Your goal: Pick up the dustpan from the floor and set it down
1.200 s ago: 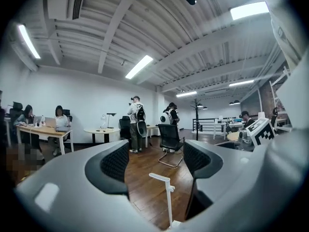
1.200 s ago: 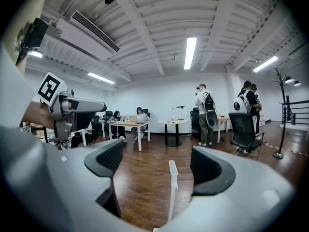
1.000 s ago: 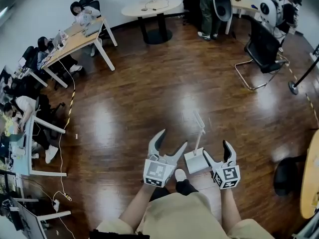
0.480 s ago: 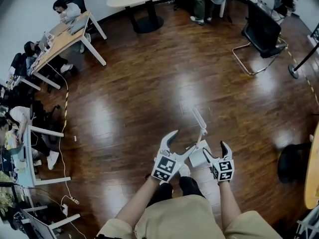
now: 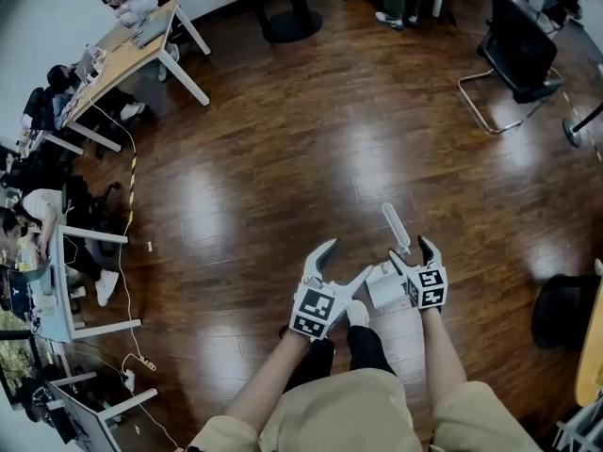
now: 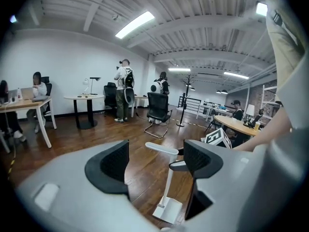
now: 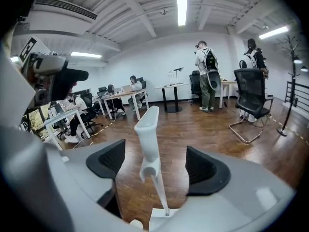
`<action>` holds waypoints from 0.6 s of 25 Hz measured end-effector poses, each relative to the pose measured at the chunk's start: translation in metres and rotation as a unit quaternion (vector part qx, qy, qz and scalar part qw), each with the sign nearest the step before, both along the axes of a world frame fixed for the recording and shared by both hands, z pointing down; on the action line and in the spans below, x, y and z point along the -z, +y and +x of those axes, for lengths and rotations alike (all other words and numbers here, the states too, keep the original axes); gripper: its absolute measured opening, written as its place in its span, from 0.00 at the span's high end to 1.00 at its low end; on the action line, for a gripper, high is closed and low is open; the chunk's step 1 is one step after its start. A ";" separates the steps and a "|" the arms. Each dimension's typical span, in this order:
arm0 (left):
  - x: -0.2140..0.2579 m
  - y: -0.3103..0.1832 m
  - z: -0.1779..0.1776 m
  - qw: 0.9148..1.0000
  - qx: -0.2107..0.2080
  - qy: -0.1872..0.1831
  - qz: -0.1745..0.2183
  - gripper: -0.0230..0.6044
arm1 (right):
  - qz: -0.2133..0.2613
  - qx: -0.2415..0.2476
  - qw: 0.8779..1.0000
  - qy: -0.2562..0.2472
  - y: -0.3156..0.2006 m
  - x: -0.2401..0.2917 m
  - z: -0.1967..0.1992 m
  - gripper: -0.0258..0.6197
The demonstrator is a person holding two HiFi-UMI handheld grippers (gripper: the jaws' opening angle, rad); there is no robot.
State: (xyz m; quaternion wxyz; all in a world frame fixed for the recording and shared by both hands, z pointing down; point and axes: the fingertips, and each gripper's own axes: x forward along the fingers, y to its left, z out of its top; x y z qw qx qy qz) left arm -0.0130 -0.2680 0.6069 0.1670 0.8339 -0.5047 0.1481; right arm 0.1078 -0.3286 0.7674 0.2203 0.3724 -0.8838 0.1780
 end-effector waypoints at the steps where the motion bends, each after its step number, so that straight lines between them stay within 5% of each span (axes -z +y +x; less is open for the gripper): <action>1: 0.002 -0.002 -0.006 1.000 0.011 0.004 0.001 0.41 | 0.003 0.005 1.000 0.002 -0.007 -0.001 -0.005 0.36; 4: 0.001 -0.001 -0.018 1.000 0.025 0.005 0.002 0.41 | 0.008 0.023 1.000 0.010 -0.015 -0.007 -0.020 0.45; 8: 0.004 0.008 -0.025 0.999 0.031 0.005 0.007 0.41 | 0.007 0.032 0.999 0.028 -0.012 -0.008 -0.031 0.78; 15: 0.031 0.023 -0.047 0.998 0.053 0.026 0.034 0.41 | 0.006 0.035 0.998 0.058 0.013 0.010 -0.041 0.79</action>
